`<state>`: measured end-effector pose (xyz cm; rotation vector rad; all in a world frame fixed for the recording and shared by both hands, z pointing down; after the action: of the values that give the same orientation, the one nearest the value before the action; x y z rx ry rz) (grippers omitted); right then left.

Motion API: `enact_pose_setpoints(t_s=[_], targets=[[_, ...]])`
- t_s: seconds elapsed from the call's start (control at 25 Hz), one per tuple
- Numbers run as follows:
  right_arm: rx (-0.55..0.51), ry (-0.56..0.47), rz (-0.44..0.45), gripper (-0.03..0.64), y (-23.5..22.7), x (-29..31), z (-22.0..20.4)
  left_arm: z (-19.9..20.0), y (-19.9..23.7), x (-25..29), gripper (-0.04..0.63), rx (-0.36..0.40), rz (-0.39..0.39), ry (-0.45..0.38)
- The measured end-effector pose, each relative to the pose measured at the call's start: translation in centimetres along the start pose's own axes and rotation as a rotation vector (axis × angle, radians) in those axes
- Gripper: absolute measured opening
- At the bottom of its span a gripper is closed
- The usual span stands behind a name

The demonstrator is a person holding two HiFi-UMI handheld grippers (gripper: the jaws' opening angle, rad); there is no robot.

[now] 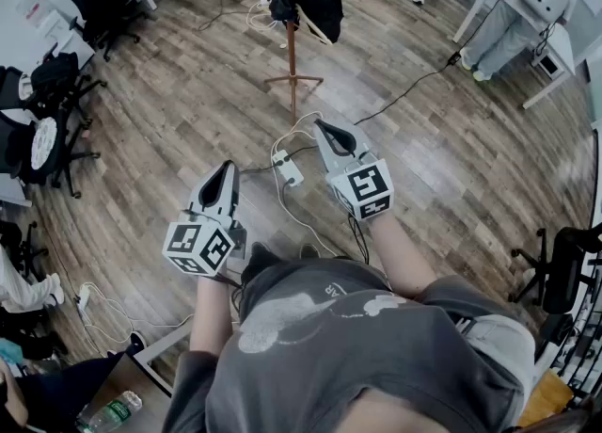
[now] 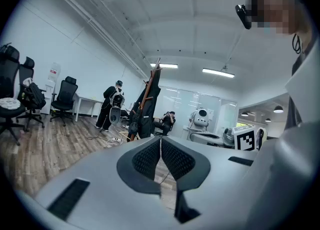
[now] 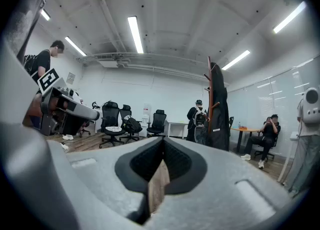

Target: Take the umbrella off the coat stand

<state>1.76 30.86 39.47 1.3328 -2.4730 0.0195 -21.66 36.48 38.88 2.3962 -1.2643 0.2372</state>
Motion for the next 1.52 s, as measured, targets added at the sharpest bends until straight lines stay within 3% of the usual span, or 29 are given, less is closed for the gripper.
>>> enact_pose_setpoints(t_s=[0.48,0.76,1.12,1.52], targets=[[0.007,0.024,0.004,-0.003,-1.2,0.6,-0.6,0.2,0.2,0.7,0.011,0.004,0.011,0.000],[0.097,0.052,0.039,-0.002,-1.1,2.8,-1.6,-1.0,1.8,0.8,0.011,-0.025,0.022,0.032],[0.125,0.097,-0.011,-0.002,-3.2,7.3,-1.6,0.6,7.1,5.4,0.011,-0.037,-0.023,0.056],[0.162,0.117,-0.115,-0.002,-8.4,17.4,1.7,6.9,16.0,14.6,0.011,-0.027,-0.132,0.077]])
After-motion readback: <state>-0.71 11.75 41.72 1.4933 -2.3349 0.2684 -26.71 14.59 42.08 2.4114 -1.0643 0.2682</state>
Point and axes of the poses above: the fingertips, and each gripper's own axes: x forward along the fingers, y to its left, z out of its top, the point moved 6 cm from there along -x, backward along the fingers, and after that the axes turned 13 degrees about y, right-handed, at the moved point
